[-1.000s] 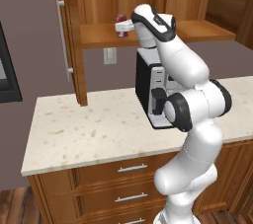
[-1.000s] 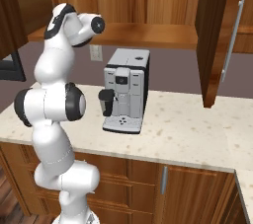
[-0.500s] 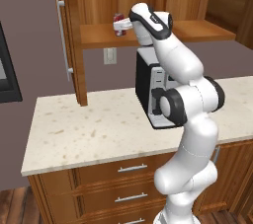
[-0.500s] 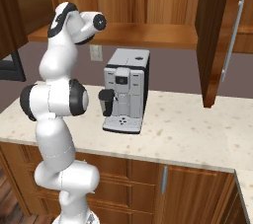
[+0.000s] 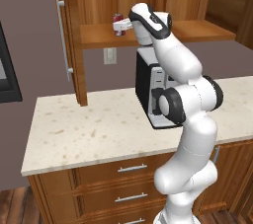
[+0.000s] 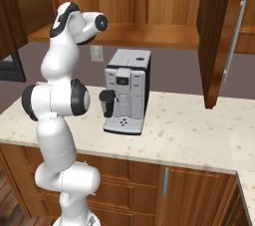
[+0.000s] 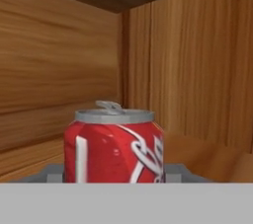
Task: Pick the can, can from the counter and place them in the open cabinet.
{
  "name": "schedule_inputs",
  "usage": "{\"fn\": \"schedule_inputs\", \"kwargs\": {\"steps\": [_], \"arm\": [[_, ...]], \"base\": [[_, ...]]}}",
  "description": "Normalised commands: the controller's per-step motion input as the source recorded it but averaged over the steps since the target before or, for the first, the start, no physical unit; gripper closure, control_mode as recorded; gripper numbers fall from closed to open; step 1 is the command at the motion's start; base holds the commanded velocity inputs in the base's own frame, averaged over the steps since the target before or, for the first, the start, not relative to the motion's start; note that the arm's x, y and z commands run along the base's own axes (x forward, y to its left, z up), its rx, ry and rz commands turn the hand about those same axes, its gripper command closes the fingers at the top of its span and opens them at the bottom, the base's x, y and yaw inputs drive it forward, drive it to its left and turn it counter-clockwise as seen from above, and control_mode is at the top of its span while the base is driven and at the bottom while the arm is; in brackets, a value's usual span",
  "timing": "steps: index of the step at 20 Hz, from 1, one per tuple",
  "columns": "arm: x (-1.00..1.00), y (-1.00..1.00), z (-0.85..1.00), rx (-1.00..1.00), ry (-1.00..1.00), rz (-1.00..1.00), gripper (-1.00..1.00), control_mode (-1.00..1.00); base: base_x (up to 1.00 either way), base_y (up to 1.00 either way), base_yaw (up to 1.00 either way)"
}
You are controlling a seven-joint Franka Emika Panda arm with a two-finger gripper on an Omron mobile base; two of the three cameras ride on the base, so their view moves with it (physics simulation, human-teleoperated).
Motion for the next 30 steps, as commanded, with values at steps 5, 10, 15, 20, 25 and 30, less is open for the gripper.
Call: {"fn": "schedule_inputs", "kwargs": {"steps": [5, 10, 15, 20, 25, 30], "arm": [[0.02, -0.01, -0.2, 0.0, 0.0, 0.0, -1.0, -1.0], [-0.03, -0.07, -0.13, 0.0, -0.03, 0.0, -1.0, -1.0], [-0.2, -0.23, -0.07, 0.0, -0.06, 0.0, -1.0, -1.0], [-0.21, -0.28, -0.01, 0.0, -0.01, -0.04, -1.0, -1.0], [-0.17, -0.12, 0.0, 0.0, 0.0, -0.09, -1.0, -1.0], [-0.35, -0.13, 0.03, -0.03, 0.0, -0.15, -1.0, -1.0]], "base": [[0.0, 0.0, 0.0], [0.0, 0.0, 0.0], [0.0, 0.0, 0.0], [0.0, 0.0, 0.0], [0.0, 0.0, 0.0], [0.0, 0.0, 0.0]]}}
